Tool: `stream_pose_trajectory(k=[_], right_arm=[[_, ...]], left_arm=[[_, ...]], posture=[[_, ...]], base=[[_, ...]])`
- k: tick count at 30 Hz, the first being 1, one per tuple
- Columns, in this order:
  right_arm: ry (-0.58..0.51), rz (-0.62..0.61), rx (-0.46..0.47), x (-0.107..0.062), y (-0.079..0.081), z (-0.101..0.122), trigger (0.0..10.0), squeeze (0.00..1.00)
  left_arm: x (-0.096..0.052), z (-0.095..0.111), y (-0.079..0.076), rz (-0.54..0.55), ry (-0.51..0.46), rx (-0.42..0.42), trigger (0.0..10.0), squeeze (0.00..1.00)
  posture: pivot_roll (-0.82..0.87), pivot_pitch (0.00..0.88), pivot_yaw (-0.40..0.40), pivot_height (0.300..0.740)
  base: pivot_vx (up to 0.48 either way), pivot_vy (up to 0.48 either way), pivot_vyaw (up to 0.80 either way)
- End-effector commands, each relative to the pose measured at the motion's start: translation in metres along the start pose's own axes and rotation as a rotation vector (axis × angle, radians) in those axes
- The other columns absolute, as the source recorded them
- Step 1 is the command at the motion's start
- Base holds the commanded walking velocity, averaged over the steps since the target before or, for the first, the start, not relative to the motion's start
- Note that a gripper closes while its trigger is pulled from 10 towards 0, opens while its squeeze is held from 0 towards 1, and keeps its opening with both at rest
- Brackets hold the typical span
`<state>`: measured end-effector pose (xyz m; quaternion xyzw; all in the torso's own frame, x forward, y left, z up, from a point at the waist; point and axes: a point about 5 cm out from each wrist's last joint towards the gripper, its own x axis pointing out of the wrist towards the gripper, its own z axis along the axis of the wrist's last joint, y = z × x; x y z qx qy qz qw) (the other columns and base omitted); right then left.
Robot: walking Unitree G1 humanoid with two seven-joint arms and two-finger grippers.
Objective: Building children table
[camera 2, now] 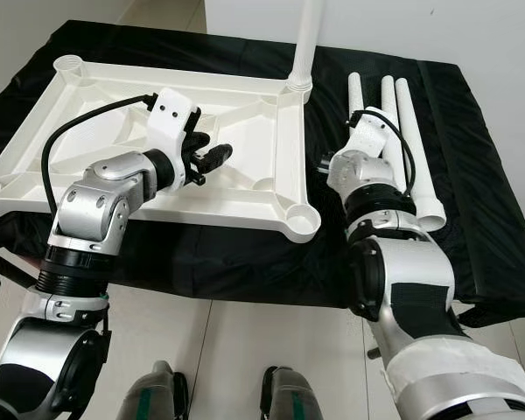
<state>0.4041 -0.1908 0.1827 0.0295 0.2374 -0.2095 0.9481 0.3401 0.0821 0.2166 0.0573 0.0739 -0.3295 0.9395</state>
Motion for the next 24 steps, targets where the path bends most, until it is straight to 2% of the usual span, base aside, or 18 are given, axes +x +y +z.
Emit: stream_pose_trajectory(k=[1,12,17,19,22,23,24], right_arm=[[0.067,0.01,0.018,0.001,0.0,-0.006,10.0,0.0],[0.132,-0.007,0.026,0.005,-0.011,-0.015,10.0,0.0],[0.22,0.049,0.023,0.006,-0.009,-0.031,10.0,0.0],[0.29,0.087,0.011,0.006,-0.009,-0.042,10.0,0.0],[0.303,0.096,0.011,0.006,-0.008,-0.044,10.0,0.0],[0.306,0.103,0.012,0.006,-0.008,-0.045,2.7,0.0],[0.32,0.119,0.031,0.005,-0.007,-0.047,2.7,0.0]], left_arm=[[-0.002,0.001,0.003,0.113,-0.003,-0.005,10.0,0.0],[-0.005,0.002,0.004,0.125,0.001,-0.011,10.0,0.0],[-0.006,0.003,0.004,0.131,0.004,-0.01,10.0,0.0],[-0.006,0.002,0.004,0.14,0.006,-0.011,10.0,0.0],[-0.007,0.002,0.005,0.142,0.006,-0.011,10.0,0.0],[-0.007,0.002,0.005,0.144,0.005,-0.011,10.0,0.0],[-0.007,0.003,0.005,0.146,0.005,-0.012,10.0,0.0]], posture=[[-0.01,0.071,-0.029,0.74],[-0.01,0.102,-0.029,0.74],[-0.02,0.126,-0.03,0.74],[-0.02,0.139,-0.033,0.74],[-0.02,0.139,-0.033,0.74],[-0.02,0.141,-0.034,0.74],[-0.02,0.141,-0.034,0.74]], base=[[0.0,0.0,0.0],[0.0,0.0,0.0],[0.0,0.0,0.0],[0.0,0.0,0.0],[0.0,0.0,0.0],[0.0,0.0,0.0],[0.0,0.0,0.0]])
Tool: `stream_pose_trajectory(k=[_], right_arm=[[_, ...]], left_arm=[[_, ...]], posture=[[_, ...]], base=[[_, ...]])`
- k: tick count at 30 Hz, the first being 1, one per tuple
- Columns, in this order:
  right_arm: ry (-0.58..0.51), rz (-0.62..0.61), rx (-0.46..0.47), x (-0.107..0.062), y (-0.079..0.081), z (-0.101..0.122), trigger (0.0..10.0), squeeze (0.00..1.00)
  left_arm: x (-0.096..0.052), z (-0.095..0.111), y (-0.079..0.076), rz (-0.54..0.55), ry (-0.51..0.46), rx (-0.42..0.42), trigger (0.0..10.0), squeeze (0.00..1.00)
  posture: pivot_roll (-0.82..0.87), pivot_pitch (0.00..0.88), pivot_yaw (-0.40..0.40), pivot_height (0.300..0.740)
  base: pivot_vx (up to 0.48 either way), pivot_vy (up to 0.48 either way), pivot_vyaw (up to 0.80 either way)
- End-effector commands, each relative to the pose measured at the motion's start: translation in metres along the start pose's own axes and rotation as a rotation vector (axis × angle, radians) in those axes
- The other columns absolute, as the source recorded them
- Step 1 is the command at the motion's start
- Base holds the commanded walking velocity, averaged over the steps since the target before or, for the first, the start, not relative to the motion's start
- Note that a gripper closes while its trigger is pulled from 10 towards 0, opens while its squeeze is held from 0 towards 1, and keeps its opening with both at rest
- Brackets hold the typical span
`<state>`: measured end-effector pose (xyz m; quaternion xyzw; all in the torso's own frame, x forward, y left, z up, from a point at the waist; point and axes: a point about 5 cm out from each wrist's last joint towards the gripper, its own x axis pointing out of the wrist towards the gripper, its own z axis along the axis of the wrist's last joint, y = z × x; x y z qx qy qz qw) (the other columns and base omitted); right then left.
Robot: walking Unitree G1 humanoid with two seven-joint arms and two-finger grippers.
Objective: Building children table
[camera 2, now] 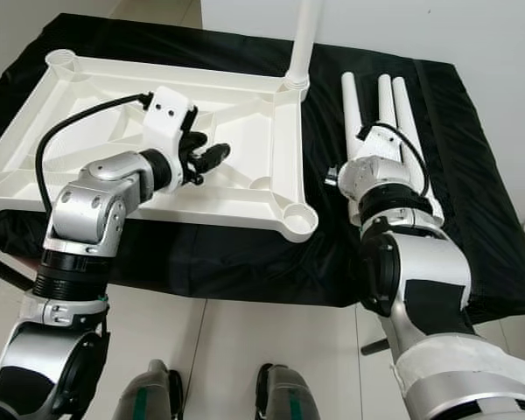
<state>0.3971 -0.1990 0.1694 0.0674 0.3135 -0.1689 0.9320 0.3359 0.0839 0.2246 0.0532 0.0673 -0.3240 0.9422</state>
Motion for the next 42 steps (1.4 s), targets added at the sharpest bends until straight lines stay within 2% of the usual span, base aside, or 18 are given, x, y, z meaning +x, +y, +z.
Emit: stream_pose_trajectory(k=[1,9,15,17,20,22,23,24,25,26,30,33,37,41,42], right_arm=[[0.161,0.052,0.025,0.007,0.003,-0.033,0.0,0.0],[0.161,0.076,0.066,0.006,0.005,-0.03,0.0,0.0],[0.112,0.16,0.091,0.002,0.014,-0.019,0.0,0.0],[0.049,0.211,0.108,-0.001,0.019,-0.008,0.0,0.0],[0.011,0.248,0.117,-0.003,0.022,-0.001,0.0,0.0],[-0.065,0.305,0.131,-0.007,0.026,0.011,0.0,0.0],[-0.1,0.31,0.131,-0.009,0.026,0.015,4.6,0.0],[-0.121,0.31,0.13,-0.009,0.025,0.018,4.6,0.0],[-0.136,0.301,0.12,-0.01,0.024,0.019,6.6,0.0],[-0.157,0.303,0.115,-0.011,0.024,0.023,10.0,0.0],[-0.177,0.297,0.121,-0.012,0.022,0.026,10.0,0.0],[-0.229,0.3,0.135,-0.015,0.019,0.035,10.0,0.0],[-0.352,0.321,0.15,-0.021,0.015,0.049,10.0,0.0],[-0.436,0.336,0.166,-0.023,0.011,0.052,10.0,0.0],[-0.525,0.374,0.242,-0.026,0.005,0.052,10.0,0.0]], left_arm=[[-0.001,-0.004,0.005,0.135,0.017,-0.005,10.0,0.0],[-0.001,-0.003,0.006,0.136,0.016,-0.002,10.0,0.0],[-0.001,-0.003,0.009,0.136,0.017,0.004,10.0,0.0],[-0.001,-0.002,0.011,0.138,0.013,0.007,10.0,0.0],[-0.001,0.0,0.013,0.141,0.009,0.011,10.0,0.0],[0.0,0.002,0.015,0.144,0.003,0.019,10.0,0.0],[0.0,0.003,0.015,0.144,-0.001,0.023,10.0,0.0],[0.001,0.003,0.015,0.144,-0.003,0.026,10.0,0.0],[0.001,0.004,0.016,0.143,-0.004,0.027,10.0,0.0],[0.002,0.004,0.016,0.144,-0.006,0.027,10.0,0.0],[0.003,0.004,0.016,0.144,-0.007,0.027,10.0,0.0],[0.004,0.005,0.016,0.138,-0.02,0.016,10.0,0.0],[0.006,0.011,0.017,0.118,-0.046,-0.006,10.0,0.0],[0.005,0.017,0.019,0.107,-0.064,-0.002,10.0,0.0],[0.004,0.02,0.021,0.101,-0.075,0.004,10.0,0.0]], posture=[[-0.02,0.142,-0.035,0.74],[-0.01,0.141,-0.034,0.74],[-0.02,0.136,-0.037,0.74],[-0.02,0.131,-0.038,0.74],[-0.02,0.129,-0.038,0.74],[-0.02,0.124,-0.043,0.74],[-0.02,0.122,-0.043,0.74],[-0.02,0.122,-0.043,0.74],[-0.02,0.12,-0.044,0.74],[-0.02,0.115,-0.046,0.74],[-0.02,0.115,-0.047,0.74],[-0.03,0.109,-0.048,0.74],[-0.03,0.095,-0.05,0.74],[-0.02,0.082,-0.05,0.74],[-0.02,0.074,-0.047,0.74]], base=[[0.0,0.0,0.0],[0.0,0.0,0.0],[0.0,0.0,0.0],[0.0,0.0,0.0],[0.0,0.0,0.0],[0.0,0.0,0.0],[0.0,0.0,0.0],[0.0,0.0,0.0],[0.0,0.0,0.0],[0.0,0.0,0.0],[0.0,0.0,0.0],[0.0,0.0,0.0],[0.0,0.0,0.0],[0.0,0.0,0.0],[0.0,0.0,0.0]])
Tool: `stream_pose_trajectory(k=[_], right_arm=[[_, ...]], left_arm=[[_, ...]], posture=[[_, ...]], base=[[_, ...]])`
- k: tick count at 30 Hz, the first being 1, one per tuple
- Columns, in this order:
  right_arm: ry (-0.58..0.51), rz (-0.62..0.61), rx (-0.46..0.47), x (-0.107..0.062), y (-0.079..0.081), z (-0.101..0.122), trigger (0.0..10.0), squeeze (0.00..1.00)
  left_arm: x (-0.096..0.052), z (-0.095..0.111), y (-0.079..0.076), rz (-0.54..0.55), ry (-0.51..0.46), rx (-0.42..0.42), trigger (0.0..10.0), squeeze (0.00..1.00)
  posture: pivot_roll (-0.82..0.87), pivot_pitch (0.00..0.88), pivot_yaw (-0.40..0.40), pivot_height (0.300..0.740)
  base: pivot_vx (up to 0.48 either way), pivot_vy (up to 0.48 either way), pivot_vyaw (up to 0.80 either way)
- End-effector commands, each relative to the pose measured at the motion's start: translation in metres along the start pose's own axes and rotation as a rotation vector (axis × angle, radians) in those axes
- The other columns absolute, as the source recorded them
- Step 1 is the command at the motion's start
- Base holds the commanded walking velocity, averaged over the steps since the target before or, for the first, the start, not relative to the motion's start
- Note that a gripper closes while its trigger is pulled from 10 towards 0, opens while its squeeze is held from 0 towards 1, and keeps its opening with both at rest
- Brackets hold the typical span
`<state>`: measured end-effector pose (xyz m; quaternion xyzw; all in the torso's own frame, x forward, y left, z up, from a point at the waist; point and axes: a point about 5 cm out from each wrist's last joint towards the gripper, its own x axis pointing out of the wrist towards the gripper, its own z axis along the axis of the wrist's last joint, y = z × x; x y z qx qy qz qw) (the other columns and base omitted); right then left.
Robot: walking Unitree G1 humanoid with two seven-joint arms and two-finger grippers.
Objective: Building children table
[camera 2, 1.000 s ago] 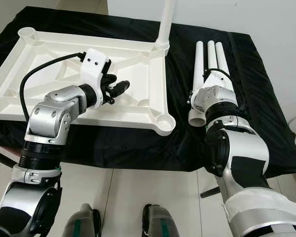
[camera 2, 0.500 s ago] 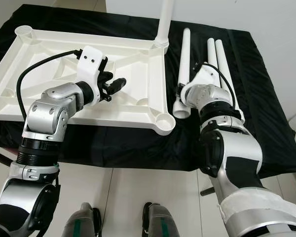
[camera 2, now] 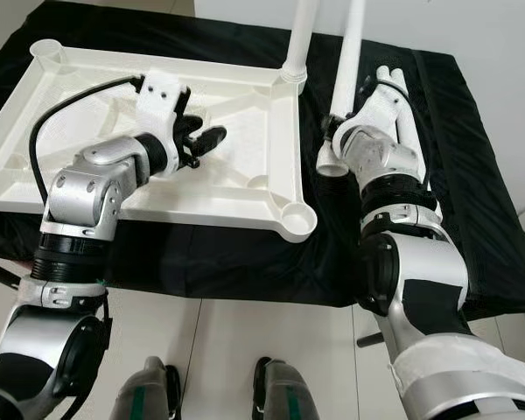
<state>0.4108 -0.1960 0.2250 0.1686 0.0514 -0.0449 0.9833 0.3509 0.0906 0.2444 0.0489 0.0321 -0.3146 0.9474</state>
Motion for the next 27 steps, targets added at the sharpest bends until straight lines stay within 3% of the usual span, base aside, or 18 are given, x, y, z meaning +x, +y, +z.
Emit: stream_pose_trajectory(k=[1,5,12,14,17,21,25,26,27], right_arm=[[-0.068,0.024,0.054,-0.004,-0.005,0.0,10.0,0.0],[-0.107,0.067,0.032,-0.01,-0.009,-0.006,10.0,0.0],[-0.27,0.187,-0.033,-0.03,-0.01,-0.016,10.0,0.0],[-0.325,0.253,-0.043,-0.039,-0.008,-0.02,10.0,0.0],[-0.374,0.296,-0.022,-0.047,-0.006,-0.02,10.0,0.0],[-0.478,0.37,0.048,-0.063,-0.001,-0.016,10.0,0.0],[-0.535,0.417,0.053,-0.071,0.003,-0.013,10.0,0.0],[-0.553,0.456,0.059,-0.075,0.007,-0.013,10.0,0.0],[-0.568,0.496,0.042,-0.078,0.01,-0.013,10.0,0.0]], left_arm=[[-0.001,0.002,0.006,0.071,-0.011,-0.001,10.0,0.0],[-0.002,0.003,0.004,0.062,-0.034,0.031,10.0,0.0],[-0.001,-0.007,-0.005,0.02,-0.018,-0.031,10.0,0.02],[0.001,-0.01,-0.009,-0.003,-0.018,-0.069,10.0,0.98],[0.001,-0.01,-0.015,-0.041,-0.029,-0.099,10.0,1.0],[-0.001,-0.008,-0.029,-0.138,-0.082,-0.14,10.0,1.0],[-0.002,-0.005,-0.033,-0.181,-0.102,-0.15,10.0,1.0],[-0.003,-0.003,-0.035,-0.206,-0.114,-0.172,10.0,0.84],[-0.004,0.0,-0.037,-0.247,-0.132,-0.205,10.0,0.0]], posture=[[-0.02,0.071,-0.045,0.74],[-0.02,0.066,-0.043,0.74],[-0.03,0.052,-0.039,0.74],[-0.03,0.044,-0.042,0.74],[-0.03,0.035,-0.05,0.74],[-0.03,0.028,-0.046,0.74],[-0.03,0.028,-0.042,0.74],[-0.03,0.026,-0.036,0.74],[-0.03,0.022,-0.031,0.74]], base=[[0.0,0.0,0.0],[0.0,0.0,0.0],[0.0,0.0,0.0],[0.0,0.0,0.0],[0.0,0.0,0.0],[0.0,0.0,0.0],[0.0,0.0,0.0],[0.0,0.0,0.0],[0.0,0.0,0.0]])
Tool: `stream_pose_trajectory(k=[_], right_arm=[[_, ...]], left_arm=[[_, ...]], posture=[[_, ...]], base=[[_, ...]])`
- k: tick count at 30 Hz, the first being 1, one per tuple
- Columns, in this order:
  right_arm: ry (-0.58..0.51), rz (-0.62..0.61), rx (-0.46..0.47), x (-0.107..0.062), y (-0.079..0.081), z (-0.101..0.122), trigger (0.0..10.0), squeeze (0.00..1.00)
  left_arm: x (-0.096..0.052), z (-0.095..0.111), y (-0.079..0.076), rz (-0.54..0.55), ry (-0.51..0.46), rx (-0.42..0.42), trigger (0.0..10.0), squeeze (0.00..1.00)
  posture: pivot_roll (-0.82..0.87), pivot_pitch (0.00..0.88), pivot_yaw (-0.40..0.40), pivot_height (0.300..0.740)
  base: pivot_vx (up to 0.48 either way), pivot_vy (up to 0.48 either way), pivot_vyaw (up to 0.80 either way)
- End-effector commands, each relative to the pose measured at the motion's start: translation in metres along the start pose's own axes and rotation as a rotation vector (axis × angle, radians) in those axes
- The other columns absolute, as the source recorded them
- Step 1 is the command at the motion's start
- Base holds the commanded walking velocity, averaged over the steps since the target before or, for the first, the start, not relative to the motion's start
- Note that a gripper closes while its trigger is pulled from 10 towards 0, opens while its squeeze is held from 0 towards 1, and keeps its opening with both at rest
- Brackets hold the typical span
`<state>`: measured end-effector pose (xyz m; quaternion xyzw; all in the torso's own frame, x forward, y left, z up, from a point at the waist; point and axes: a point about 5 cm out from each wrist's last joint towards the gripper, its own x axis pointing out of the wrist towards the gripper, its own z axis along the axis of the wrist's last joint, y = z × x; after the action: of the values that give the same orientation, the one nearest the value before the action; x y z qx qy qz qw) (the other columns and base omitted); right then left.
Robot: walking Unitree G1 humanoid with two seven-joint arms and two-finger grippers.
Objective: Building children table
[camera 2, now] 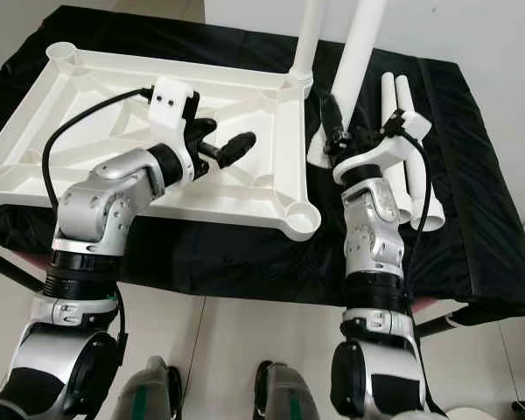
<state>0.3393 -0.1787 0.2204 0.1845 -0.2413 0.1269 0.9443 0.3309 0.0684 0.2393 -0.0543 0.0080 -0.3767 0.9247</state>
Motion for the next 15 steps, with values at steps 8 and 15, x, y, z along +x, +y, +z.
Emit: stream_pose_trajectory(k=[8,15], right_arm=[[-0.008,0.21,0.023,-0.006,0.018,0.001,10.0,0.0],[0.068,0.353,0.011,-0.007,0.027,-0.009,10.0,0.0]], left_arm=[[-0.003,0.019,-0.024,-0.292,-0.084,-0.114,10.0,0.0],[0.001,0.039,-0.03,-0.404,-0.132,-0.148,10.0,0.0]], posture=[[-0.01,0.01,-0.039,0.74],[0.0,0.0,-0.059,0.74]], base=[[0.0,0.0,0.0],[0.0,0.0,0.0]])
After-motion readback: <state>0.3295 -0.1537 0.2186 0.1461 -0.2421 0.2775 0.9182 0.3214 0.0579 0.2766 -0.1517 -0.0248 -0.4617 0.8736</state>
